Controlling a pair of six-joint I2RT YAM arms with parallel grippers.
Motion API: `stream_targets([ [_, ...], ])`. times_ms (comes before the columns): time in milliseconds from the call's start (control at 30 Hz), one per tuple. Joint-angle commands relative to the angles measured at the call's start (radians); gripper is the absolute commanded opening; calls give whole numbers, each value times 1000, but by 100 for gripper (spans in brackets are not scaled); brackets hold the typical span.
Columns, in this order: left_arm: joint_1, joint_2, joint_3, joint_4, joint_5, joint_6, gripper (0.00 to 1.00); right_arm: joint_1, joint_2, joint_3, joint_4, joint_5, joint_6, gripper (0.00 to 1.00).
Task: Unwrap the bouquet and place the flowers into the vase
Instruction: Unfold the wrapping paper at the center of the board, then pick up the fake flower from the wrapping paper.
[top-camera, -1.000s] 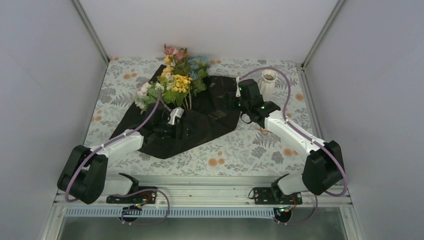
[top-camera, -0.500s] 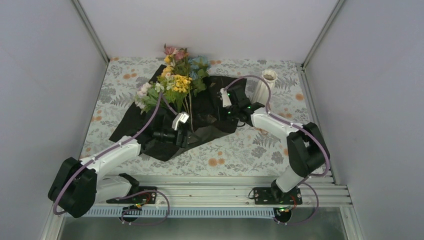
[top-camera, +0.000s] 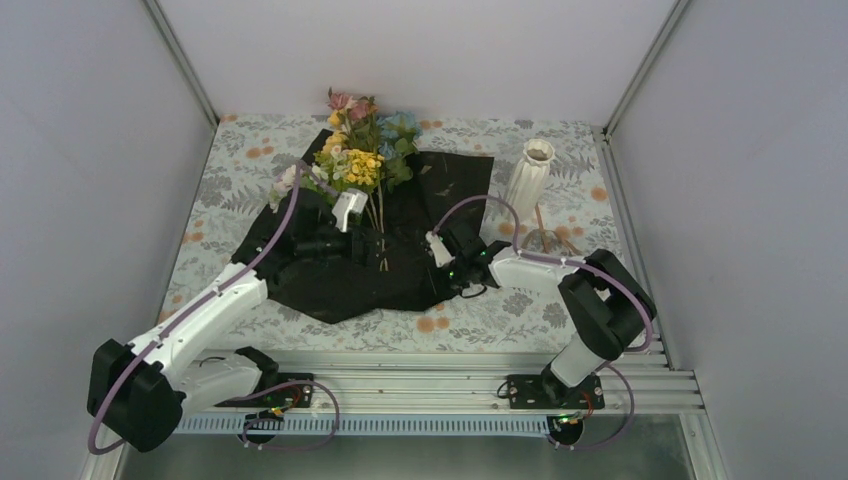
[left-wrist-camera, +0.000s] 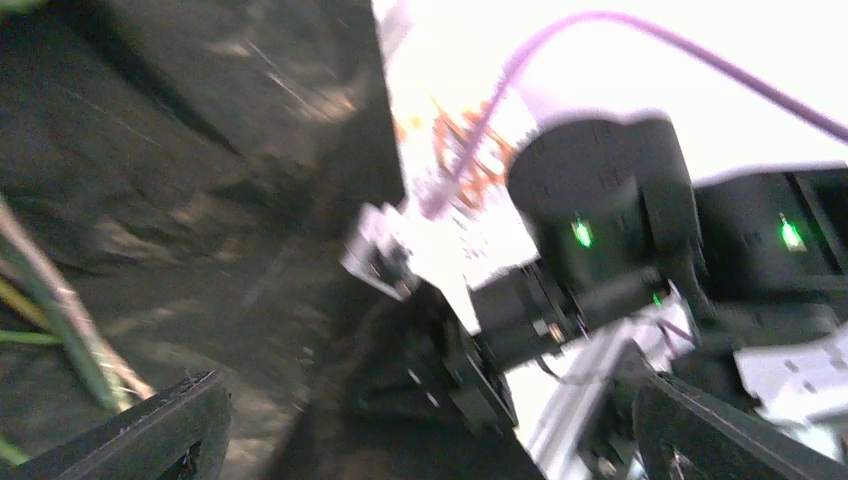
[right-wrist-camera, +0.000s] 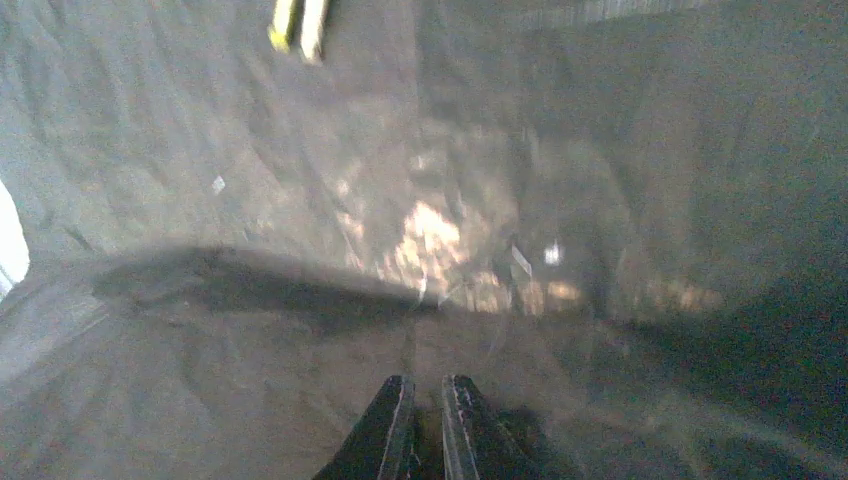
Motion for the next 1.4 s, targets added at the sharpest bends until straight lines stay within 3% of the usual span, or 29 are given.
stream_targets([
  [0,10,13,76,-116,-269,31,99,45,-43,-65,26,35,71,11],
  [333,57,42,66,-156,-400,-9,99,63,-82,-109,3,244,127,10],
  [700,219,58,-26,-112,-344,-20,99,68,-73,-200,63,347,202,9],
  [867,234,79,-17,-126,-371,-5,99,72,-149,-183,31,378,172,15],
  [1100,233,48,64,-225,-480,61,99,73,-275,-109,38,408,130,31],
  [1367,232,-73,169,-361,-564,177,100,57,-213,63,134,482,55,38],
])
